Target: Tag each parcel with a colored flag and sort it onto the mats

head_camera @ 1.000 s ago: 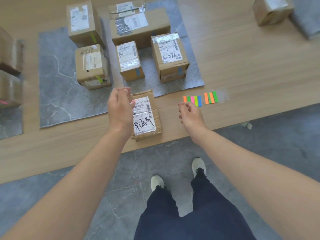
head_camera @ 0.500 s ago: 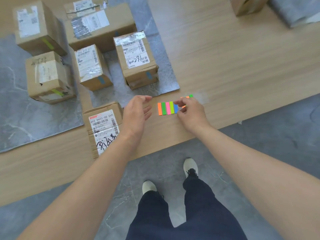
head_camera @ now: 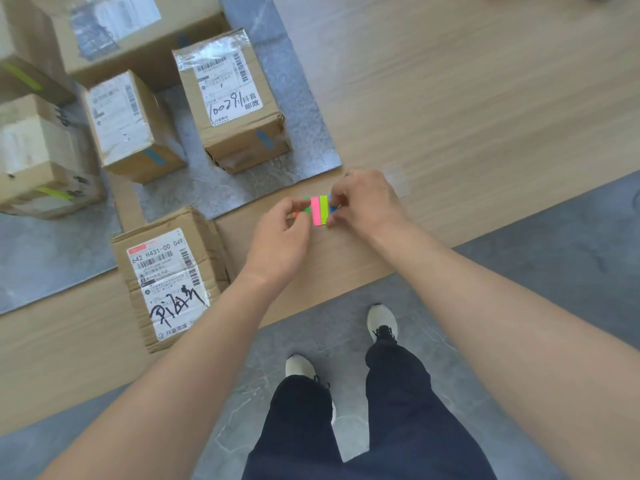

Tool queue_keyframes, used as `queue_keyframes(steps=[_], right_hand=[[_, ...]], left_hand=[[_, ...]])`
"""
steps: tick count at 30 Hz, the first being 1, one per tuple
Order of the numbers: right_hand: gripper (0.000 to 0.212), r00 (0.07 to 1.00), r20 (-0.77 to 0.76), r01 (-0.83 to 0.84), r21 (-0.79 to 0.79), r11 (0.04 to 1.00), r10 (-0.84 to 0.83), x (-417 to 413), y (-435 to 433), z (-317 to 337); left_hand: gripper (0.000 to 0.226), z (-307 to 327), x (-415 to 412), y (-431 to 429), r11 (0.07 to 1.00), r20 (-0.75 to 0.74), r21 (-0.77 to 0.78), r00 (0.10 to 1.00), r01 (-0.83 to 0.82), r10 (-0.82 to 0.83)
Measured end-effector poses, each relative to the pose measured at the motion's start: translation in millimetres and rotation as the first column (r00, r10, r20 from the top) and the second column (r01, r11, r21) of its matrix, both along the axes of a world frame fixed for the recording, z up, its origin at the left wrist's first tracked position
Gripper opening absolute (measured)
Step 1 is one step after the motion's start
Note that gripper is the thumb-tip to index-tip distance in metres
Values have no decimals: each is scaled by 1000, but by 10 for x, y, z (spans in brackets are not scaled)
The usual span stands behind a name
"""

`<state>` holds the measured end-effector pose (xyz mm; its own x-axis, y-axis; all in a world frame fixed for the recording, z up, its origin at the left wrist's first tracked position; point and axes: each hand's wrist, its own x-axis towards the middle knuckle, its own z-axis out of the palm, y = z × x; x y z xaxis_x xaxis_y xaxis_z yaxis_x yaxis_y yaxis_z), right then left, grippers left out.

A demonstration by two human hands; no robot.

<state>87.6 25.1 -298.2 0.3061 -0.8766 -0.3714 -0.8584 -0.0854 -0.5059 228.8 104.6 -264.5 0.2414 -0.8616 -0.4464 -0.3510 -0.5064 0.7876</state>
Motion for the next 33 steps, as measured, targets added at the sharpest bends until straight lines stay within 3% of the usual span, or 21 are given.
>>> queue_keyframes(steps=[6, 13, 17, 21, 23, 26, 29, 31, 33], right_hand=[[22, 996, 0, -88, -53, 995, 88, -50, -30, 42], [23, 954, -85, -296, -139, 945, 286, -134, 27, 94], [19, 967, -38, -255, -138, 957, 252, -162, 40, 74], [21, 970, -45, -241, -120, 963, 238, -140, 27, 77], [22, 981, -51, -194, -138, 971, 188, -137, 36, 74], [17, 999, -5, 36, -248, 968, -38, -169, 79, 73], [12, 966, 125, 257, -331, 908, -228, -216, 130, 88], [14, 935, 246, 331, -346, 878, -255, -230, 159, 94], [15, 908, 353, 355, -369, 859, -224, -235, 219, 122]], left_hand=[[33, -11, 33, -52, 943, 346, 24, 882, 332, -319], [45, -64, 6, 26, 860, 453, 94, 748, 501, -485], [49, -66, -27, 83, 826, 508, 134, 678, 547, -531], [47, -47, -59, 103, 832, 516, 132, 679, 539, -522], [46, -35, -76, 102, 835, 511, 127, 686, 535, -518], [47, -30, -98, 99, 832, 504, 169, 679, 528, -534], [44, 11, -122, 62, 838, 491, 195, 689, 509, -533], [41, 69, -147, -3, 844, 474, 235, 701, 482, -533], [33, 174, -188, -80, 912, 391, 192, 825, 361, -409]])
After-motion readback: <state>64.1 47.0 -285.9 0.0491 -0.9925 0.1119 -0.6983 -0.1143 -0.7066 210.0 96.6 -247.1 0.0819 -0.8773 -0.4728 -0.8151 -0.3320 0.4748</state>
